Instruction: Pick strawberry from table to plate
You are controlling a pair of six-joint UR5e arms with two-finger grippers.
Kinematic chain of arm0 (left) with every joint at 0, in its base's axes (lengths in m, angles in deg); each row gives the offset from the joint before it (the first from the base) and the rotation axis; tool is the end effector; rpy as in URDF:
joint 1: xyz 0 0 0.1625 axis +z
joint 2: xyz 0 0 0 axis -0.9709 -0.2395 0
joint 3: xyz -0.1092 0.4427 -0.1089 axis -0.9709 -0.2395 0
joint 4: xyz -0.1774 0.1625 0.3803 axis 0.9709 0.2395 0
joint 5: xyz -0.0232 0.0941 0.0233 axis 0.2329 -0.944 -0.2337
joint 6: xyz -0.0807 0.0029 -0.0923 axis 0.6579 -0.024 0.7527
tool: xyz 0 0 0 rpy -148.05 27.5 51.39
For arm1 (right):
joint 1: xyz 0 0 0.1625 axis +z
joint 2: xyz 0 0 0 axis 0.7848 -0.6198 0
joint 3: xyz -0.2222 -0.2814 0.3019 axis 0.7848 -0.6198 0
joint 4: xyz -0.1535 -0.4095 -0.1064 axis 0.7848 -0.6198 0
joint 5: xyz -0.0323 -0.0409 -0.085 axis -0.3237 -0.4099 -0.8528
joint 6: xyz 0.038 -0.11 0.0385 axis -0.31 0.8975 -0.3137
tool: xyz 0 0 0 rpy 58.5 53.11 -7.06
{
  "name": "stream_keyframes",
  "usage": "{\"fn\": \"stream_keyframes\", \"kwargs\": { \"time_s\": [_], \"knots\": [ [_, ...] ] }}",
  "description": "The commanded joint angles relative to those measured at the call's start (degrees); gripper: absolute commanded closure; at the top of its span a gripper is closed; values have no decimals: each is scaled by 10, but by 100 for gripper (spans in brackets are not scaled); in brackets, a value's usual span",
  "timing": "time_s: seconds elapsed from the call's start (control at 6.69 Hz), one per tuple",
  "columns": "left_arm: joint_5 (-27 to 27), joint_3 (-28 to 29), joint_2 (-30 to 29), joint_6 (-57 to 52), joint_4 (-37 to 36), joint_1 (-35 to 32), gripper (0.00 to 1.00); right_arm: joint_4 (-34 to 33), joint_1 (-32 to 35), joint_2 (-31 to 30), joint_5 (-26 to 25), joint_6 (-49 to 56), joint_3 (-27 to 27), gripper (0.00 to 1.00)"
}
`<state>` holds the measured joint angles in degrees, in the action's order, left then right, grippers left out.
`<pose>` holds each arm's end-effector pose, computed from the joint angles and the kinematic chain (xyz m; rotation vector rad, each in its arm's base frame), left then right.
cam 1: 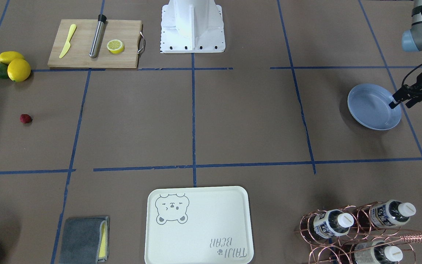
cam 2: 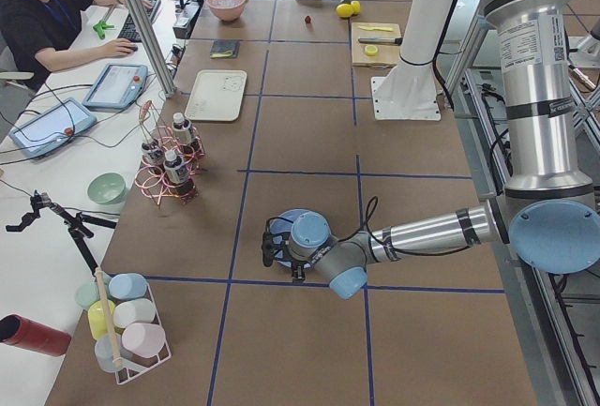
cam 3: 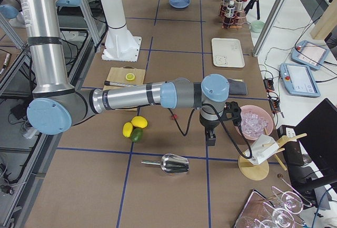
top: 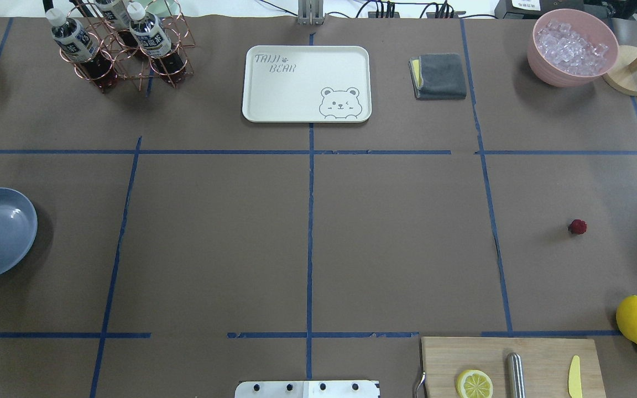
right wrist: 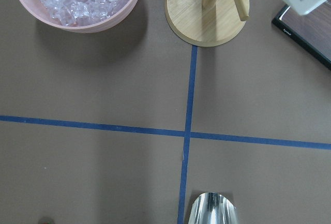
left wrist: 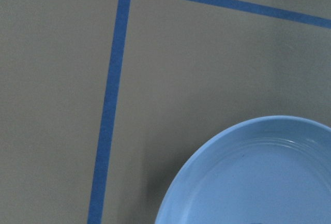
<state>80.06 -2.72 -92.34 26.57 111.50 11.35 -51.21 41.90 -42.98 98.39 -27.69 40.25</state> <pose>0.1402 -0.4229 0.7954 0.1035 0.9484 -0.1708 0.0828 -0.5798 0.6194 0.1253 -0.7840 -0.0316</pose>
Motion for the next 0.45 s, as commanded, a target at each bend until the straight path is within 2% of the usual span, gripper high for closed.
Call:
{"fn": "stream_keyframes", "kwargs": {
  "time_s": [0.0, 0.3],
  "knots": [
    [-2, 4, 1, 1, -3, 6, 28, 0, 0, 0, 0, 0, 1, 0],
    [-5, 5, 1, 1, -3, 18, 29, 0, 0, 1, 0, 0, 2, 0]
  ]
}}
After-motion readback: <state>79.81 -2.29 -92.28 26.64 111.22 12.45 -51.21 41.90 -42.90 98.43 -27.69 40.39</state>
